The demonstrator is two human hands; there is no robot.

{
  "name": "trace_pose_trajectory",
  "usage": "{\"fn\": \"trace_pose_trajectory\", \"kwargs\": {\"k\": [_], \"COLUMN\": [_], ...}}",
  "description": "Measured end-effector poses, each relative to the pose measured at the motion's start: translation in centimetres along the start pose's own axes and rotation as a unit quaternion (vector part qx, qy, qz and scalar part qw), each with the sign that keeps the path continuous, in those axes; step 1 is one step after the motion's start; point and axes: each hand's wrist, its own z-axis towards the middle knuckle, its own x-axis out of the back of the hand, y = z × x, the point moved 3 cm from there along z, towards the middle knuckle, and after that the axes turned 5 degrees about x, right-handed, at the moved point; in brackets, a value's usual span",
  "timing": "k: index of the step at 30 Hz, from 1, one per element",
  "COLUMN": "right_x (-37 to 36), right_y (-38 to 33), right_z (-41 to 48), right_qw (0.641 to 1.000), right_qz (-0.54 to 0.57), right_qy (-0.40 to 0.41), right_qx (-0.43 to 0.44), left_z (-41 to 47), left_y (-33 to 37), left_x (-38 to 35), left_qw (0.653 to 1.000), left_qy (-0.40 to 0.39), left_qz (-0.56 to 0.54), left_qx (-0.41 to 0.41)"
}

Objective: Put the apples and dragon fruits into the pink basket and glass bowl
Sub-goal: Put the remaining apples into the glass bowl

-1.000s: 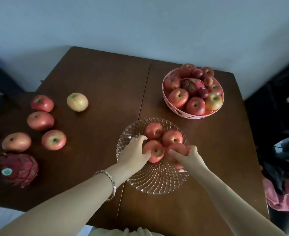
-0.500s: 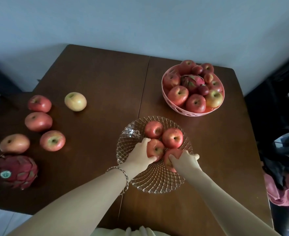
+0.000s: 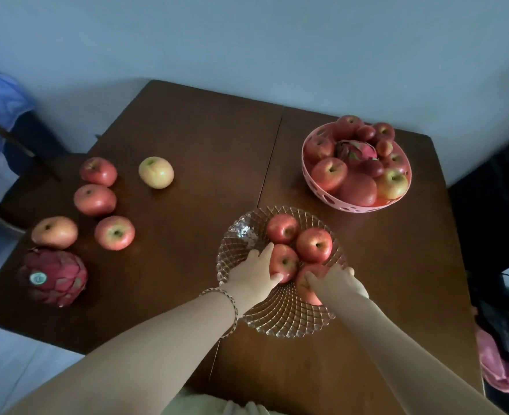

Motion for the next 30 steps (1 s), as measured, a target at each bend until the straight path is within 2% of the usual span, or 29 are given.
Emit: {"fn": "trace_pose_trajectory", "kwargs": {"k": [2, 7, 10, 12, 14, 17, 20, 24, 27, 30], "right_x": [1.1, 3.2, 1.8, 0.1, -2.2, -5.6, -8.2, -11.6, -13.0, -12.9], "right_y": [-1.5, -8.4, -14.2, -17.8, -22.1, -28.2, -34.1, -38.8, -39.5, -38.6], "right_z": [-1.1, -4.5, -5.5, -5.5, -5.0, -4.3, -3.7, -2.7, -1.8, -1.2], "right_qw": [0.997, 0.971, 0.941, 0.928, 0.927, 0.927, 0.932, 0.952, 0.961, 0.965], "right_qz": [-0.042, -0.007, 0.056, 0.065, 0.066, 0.051, 0.031, 0.015, 0.021, 0.036], "right_qy": [0.035, 0.077, 0.044, 0.01, -0.015, -0.037, -0.033, -0.057, -0.063, -0.065], "right_qx": [0.054, 0.227, 0.331, 0.366, 0.37, 0.369, 0.359, 0.301, 0.269, 0.251], "left_z": [-0.6, -1.6, -1.1, -0.7, -0.2, 0.5, 1.3, 2.4, 3.3, 3.7], "left_y": [-0.4, -4.8, -10.2, -13.7, -18.0, -23.6, -28.5, -33.6, -35.5, -36.0], "left_x": [1.5, 7.9, 11.8, 13.9, 15.8, 18.0, 19.5, 19.4, 18.4, 18.1], "left_qw": [0.999, 0.986, 0.981, 0.977, 0.976, 0.978, 0.964, 0.947, 0.948, 0.952], "left_qy": [0.033, 0.148, 0.188, 0.208, 0.208, 0.153, 0.112, 0.06, -0.004, -0.015], "left_qz": [-0.019, -0.058, -0.051, -0.048, -0.026, 0.044, 0.106, 0.086, 0.055, 0.067], "left_qx": [-0.006, -0.045, -0.012, 0.019, 0.051, 0.136, 0.217, 0.303, 0.312, 0.297]}}
